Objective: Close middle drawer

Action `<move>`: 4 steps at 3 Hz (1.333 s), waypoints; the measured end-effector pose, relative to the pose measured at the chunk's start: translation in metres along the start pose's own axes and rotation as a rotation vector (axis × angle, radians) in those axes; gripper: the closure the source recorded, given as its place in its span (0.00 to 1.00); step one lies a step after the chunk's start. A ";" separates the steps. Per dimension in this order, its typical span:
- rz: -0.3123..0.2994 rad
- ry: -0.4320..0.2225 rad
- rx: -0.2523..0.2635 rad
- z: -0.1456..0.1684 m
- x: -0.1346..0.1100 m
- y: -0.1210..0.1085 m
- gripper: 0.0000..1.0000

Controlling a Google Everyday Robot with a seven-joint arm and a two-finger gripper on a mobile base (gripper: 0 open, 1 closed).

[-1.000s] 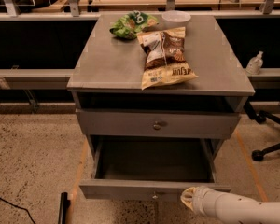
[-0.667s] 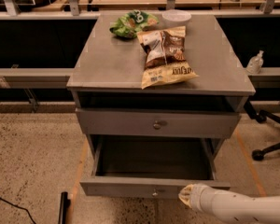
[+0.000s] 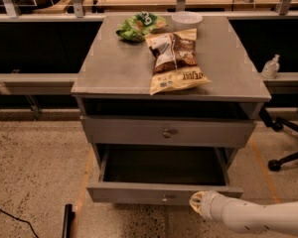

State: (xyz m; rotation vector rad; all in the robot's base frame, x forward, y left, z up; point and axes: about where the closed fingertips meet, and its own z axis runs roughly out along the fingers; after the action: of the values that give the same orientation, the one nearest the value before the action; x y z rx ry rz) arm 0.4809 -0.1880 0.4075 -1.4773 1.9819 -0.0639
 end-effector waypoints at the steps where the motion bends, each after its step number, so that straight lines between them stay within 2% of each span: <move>1: 0.000 0.000 0.000 0.000 0.000 0.000 1.00; 2: -0.027 0.002 0.036 0.011 -0.004 -0.013 1.00; 3: -0.027 0.002 0.036 0.011 -0.004 -0.013 1.00; 4: -0.025 -0.010 0.050 0.025 -0.009 -0.019 1.00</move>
Offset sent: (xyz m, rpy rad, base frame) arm 0.1496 0.0328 -0.0109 -0.1892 -0.3345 0.0227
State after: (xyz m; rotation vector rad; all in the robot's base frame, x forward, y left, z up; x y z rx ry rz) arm 0.5113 -0.1788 0.3999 -1.4683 1.9398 -0.1156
